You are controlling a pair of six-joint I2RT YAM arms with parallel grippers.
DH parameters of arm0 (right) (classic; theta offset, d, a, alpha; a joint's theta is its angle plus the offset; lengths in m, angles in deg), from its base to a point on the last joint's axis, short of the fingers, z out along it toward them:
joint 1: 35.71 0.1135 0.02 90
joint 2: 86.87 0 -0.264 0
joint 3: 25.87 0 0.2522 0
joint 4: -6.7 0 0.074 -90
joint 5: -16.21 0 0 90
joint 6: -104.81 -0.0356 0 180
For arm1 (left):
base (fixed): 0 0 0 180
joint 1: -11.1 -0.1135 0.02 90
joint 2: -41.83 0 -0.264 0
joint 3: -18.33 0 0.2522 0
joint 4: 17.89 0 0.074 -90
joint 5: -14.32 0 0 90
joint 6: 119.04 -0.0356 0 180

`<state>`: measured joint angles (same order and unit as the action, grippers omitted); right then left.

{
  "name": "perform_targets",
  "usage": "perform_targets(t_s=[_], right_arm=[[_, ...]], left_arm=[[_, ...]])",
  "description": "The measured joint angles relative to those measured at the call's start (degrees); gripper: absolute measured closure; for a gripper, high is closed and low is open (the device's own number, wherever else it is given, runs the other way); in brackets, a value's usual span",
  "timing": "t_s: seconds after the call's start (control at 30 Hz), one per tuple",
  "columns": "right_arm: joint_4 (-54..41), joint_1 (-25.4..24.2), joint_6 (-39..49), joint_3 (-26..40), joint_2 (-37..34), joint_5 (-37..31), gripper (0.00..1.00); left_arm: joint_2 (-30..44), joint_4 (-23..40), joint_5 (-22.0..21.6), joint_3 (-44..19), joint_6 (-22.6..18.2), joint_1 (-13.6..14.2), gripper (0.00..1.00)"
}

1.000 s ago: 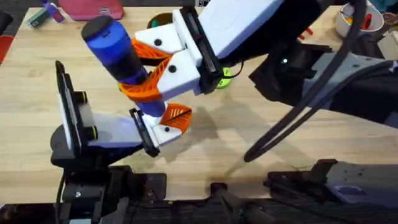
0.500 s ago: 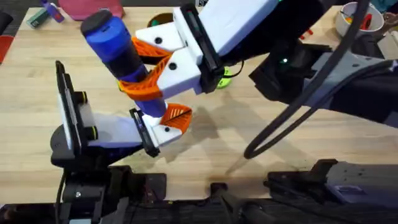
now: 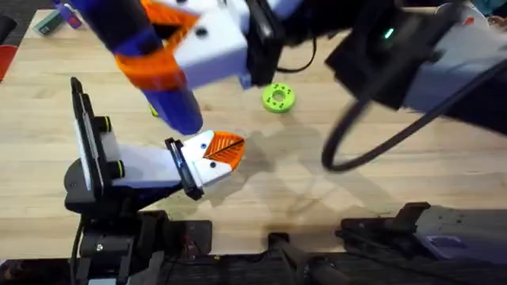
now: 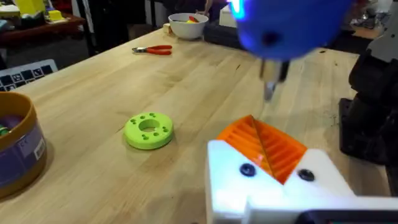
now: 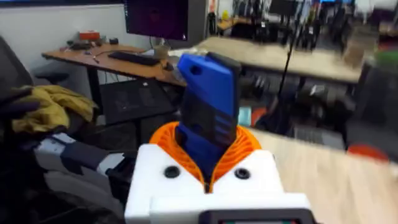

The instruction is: Pick up the gripper from the table and insert it into the empty holder that is missing its gripper. Then pick up a screw, insert it into the mounting hole, and use the screwdriver to tighten it. Finally, clean up the table by picking up the vegetable and placing it into the bucket.

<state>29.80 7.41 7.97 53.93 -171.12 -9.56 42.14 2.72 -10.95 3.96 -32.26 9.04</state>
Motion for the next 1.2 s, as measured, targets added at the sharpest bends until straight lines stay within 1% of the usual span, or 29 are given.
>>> perform_targets(t_s=[0.07,0.13,0.27,0.4,0.5,0.63,0.73,0.87,1.0,1.2], right_arm=[[-9.5,-0.6,0.5,4.0,0.0,-1.5,0.977],[-20.5,-1.2,2.2,7.9,0.0,-5.3,0.977],[-43.8,-2.2,9.2,15.9,0.0,-18.5,0.977],[-62.6,-4.2,18.5,22.5,0.0,-30.9,0.977],[-72.2,-6.5,26.1,25.1,0.3,-39.6,0.977],[-83.4,-10.1,38.2,25.7,1.4,-49.1,0.977],[-90.9,-12.5,46.1,25.7,1.5,-54.8,0.977],[-96.4,-16.3,52.4,25.7,0.6,-60.6,0.977],[-99.0,-21.5,56.5,25.7,-3.4,-64.3,0.977],[-98.4,-28.4,61.5,25.6,-11.7,-66.3,0.977]], left_arm=[[0.0,0.0,0.0,0.0,0.0,0.0,0.989],[0.0,0.0,0.0,0.0,0.0,0.0,0.989],[0.0,0.0,0.0,0.0,0.0,0.0,0.989],[0.0,0.0,0.0,0.0,0.0,0.0,0.989],[0.0,0.0,0.0,0.0,0.0,0.0,0.989],[0.0,0.0,0.0,0.0,0.0,0.0,0.989],[0.0,0.0,0.0,0.0,0.0,0.0,0.989],[0.0,0.0,0.0,0.0,0.0,0.0,0.989],[0.0,0.0,0.0,0.0,0.0,0.0,0.989],[0.0,0.0,0.0,0.0,0.0,0.0,0.989]])
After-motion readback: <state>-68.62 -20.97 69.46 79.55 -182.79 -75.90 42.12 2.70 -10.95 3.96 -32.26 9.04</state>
